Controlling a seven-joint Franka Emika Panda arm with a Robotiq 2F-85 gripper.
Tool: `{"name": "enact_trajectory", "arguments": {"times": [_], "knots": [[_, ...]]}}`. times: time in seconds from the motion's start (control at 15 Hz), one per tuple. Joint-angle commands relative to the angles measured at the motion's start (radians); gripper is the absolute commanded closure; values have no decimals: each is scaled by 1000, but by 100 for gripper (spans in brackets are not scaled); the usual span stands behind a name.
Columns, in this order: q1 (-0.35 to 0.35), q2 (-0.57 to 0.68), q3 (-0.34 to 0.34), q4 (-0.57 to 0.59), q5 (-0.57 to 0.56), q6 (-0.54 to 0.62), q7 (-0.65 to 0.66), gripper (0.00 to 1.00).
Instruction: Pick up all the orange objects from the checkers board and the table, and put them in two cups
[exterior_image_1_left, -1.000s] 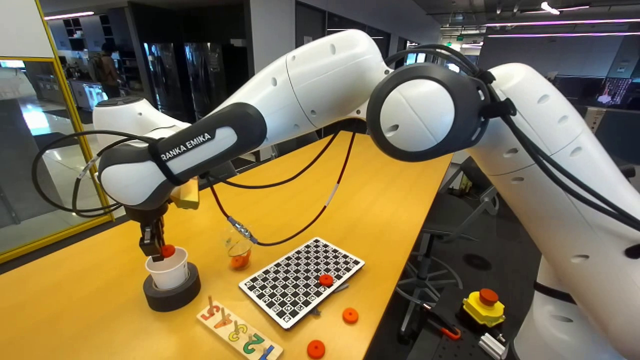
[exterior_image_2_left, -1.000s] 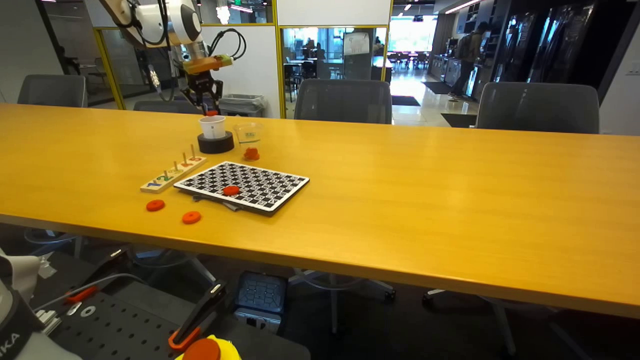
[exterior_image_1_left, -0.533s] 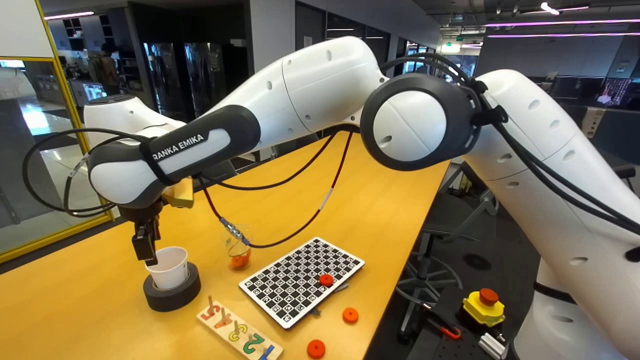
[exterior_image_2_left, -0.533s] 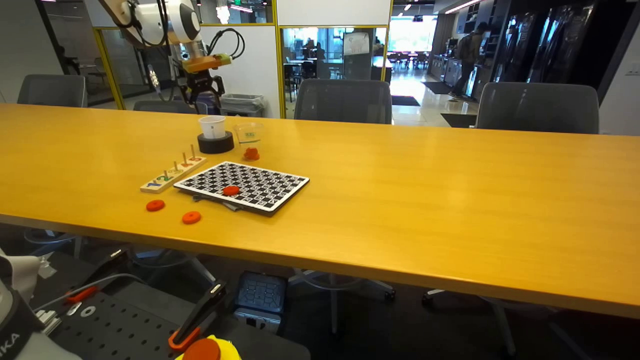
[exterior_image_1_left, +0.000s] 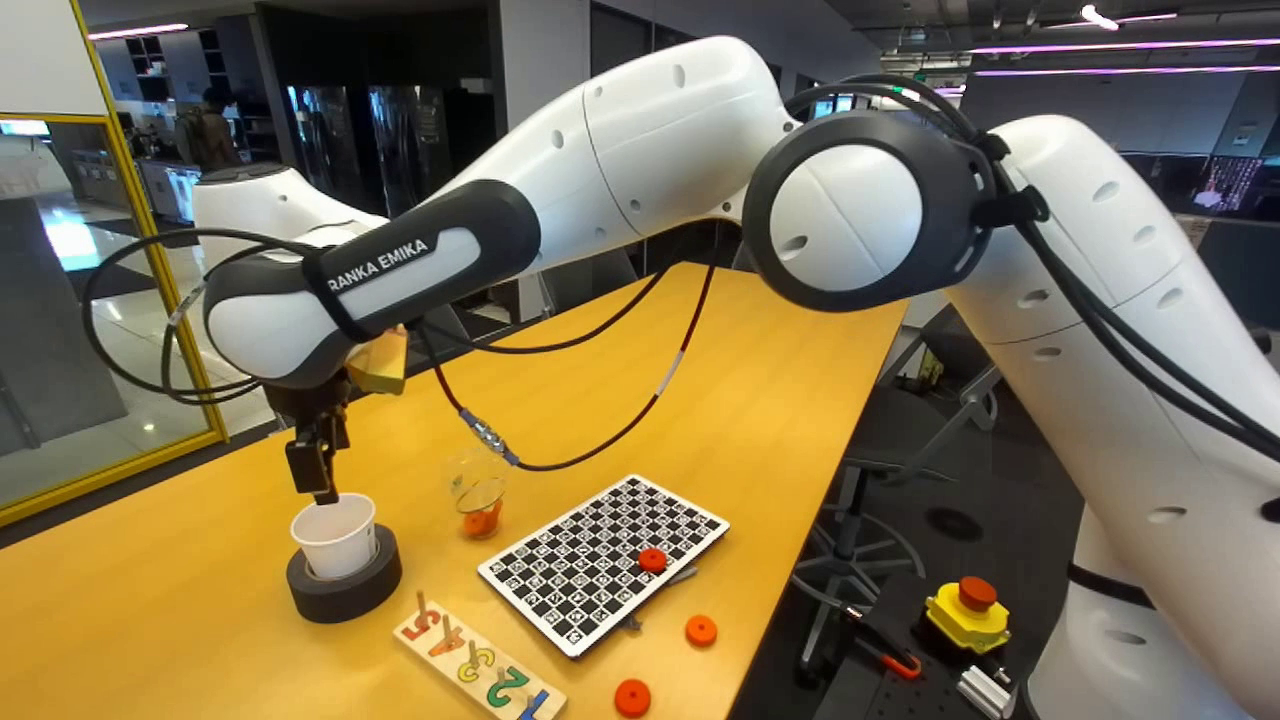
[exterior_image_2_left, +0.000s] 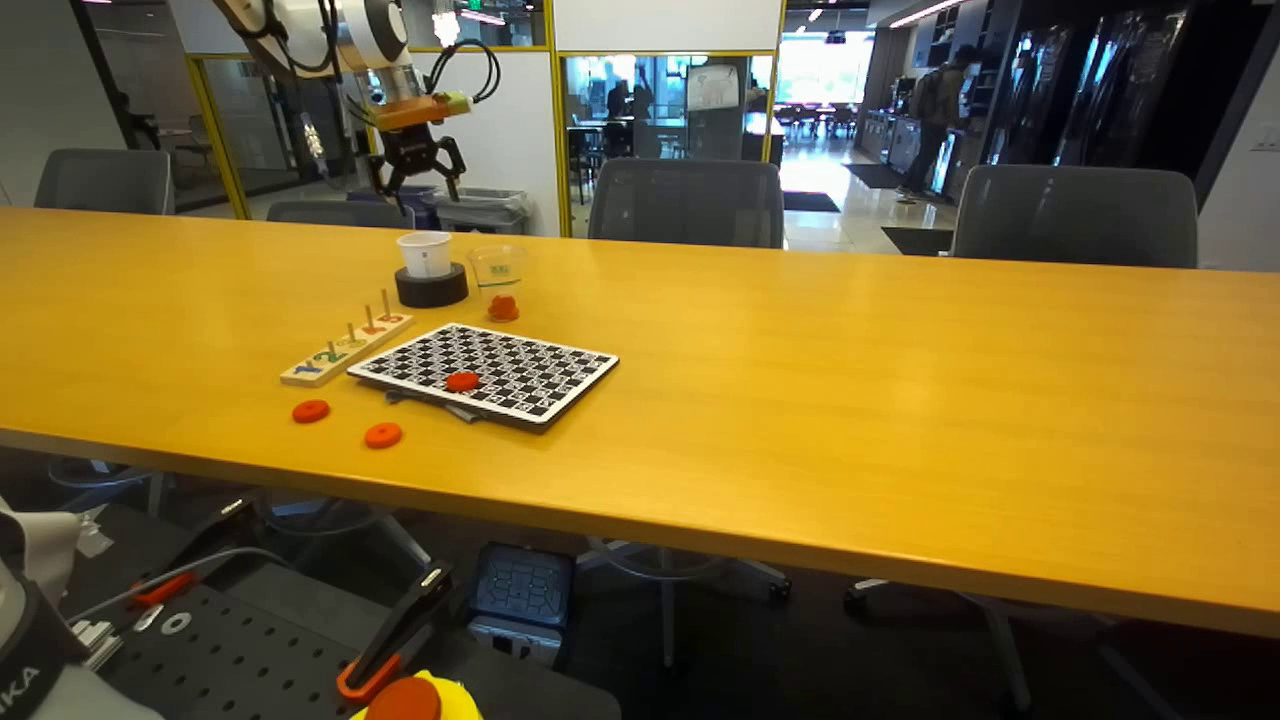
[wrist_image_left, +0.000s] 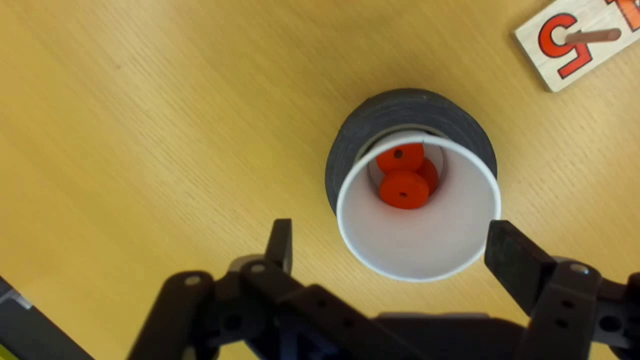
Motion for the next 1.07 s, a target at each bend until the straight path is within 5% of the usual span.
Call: {"name": "enact_trajectory", "arguments": {"times": [0.0,0.47,1.0], "knots": [[-36,-170,-38,-237,-4,45,103,0],[-152,-354,-60,-569,15,127,227,0],[-215,-522,-79,-983,36,399,388,0]]}}
